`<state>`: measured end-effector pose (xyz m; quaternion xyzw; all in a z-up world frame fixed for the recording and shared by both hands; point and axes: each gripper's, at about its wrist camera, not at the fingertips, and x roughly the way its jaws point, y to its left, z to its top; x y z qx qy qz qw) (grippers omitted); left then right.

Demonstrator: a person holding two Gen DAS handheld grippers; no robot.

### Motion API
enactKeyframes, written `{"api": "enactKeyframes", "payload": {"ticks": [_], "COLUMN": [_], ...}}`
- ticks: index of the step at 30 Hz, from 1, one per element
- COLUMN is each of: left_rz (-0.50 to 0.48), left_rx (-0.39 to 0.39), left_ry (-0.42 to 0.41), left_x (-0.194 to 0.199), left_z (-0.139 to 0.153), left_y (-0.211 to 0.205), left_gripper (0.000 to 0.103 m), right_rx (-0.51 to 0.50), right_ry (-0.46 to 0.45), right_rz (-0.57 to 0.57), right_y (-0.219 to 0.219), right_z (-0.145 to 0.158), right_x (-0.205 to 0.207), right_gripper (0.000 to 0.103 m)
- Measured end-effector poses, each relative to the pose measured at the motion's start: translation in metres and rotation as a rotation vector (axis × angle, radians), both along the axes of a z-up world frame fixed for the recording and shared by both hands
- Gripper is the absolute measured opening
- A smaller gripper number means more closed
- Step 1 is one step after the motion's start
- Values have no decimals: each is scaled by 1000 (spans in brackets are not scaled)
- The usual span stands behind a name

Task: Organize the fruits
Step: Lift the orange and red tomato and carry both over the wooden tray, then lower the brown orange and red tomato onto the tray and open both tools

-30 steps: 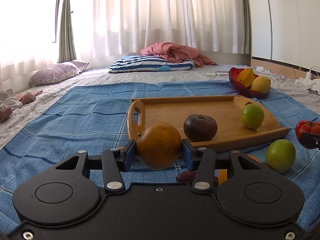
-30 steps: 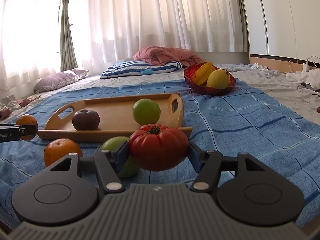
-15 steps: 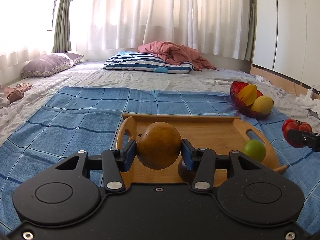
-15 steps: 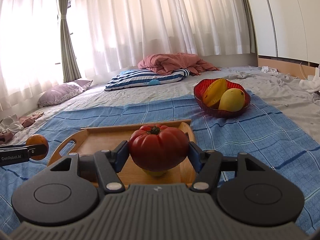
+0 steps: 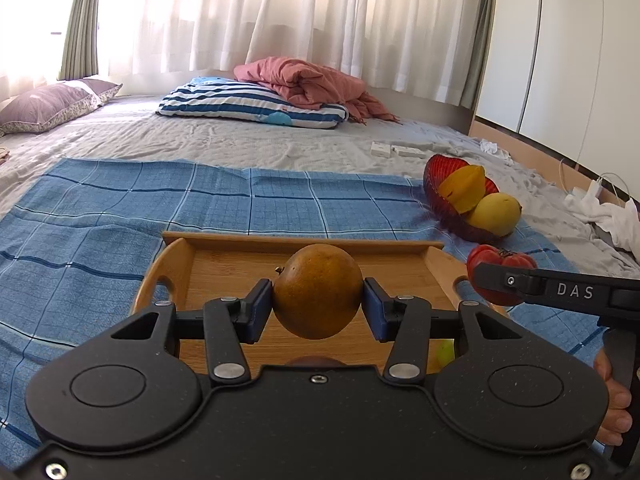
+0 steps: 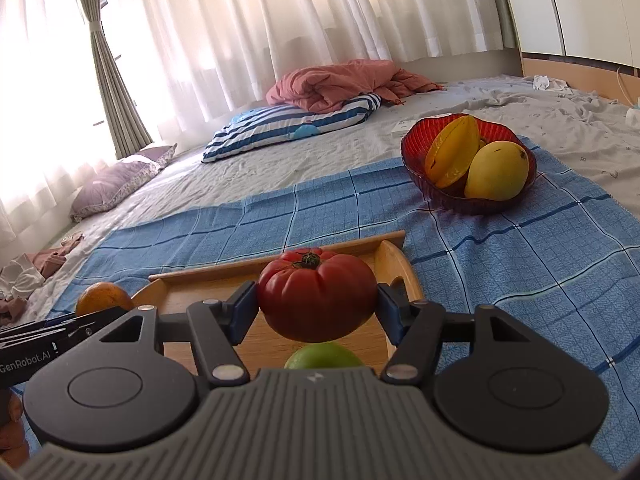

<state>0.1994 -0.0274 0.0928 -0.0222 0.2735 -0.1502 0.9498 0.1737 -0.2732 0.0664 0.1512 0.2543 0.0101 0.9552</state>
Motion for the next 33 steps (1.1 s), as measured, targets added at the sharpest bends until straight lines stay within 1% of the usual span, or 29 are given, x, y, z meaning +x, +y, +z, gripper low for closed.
{"api": "enactKeyframes", "payload": {"ticks": [5, 8, 11, 15, 21, 33], "left_rz": [-4, 4, 9, 14, 20, 17], "left_rx": [14, 20, 16, 47, 55, 90], "left_ry": [52, 72, 96, 100, 111, 111], "left_x": [20, 30, 38, 43, 48, 49], "left_z": [-16, -24, -32, -40, -47, -57], "left_y": [-12, -17, -20, -21, -20, -27], "left_gripper": [46, 46, 46, 46, 46, 46], "right_rx": [-18, -43, -46, -42, -58, -93], "right_ry": [63, 82, 89, 113, 128, 145], "right_rz": [19, 25, 19, 20, 16, 35], "right_y": [8, 13, 15, 16, 17, 25], "right_z": [-9, -13, -16, -25, -35, -42], "right_x": [23, 32, 41, 47, 52, 57], "right_gripper": [65, 65, 65, 65, 65, 66]}}
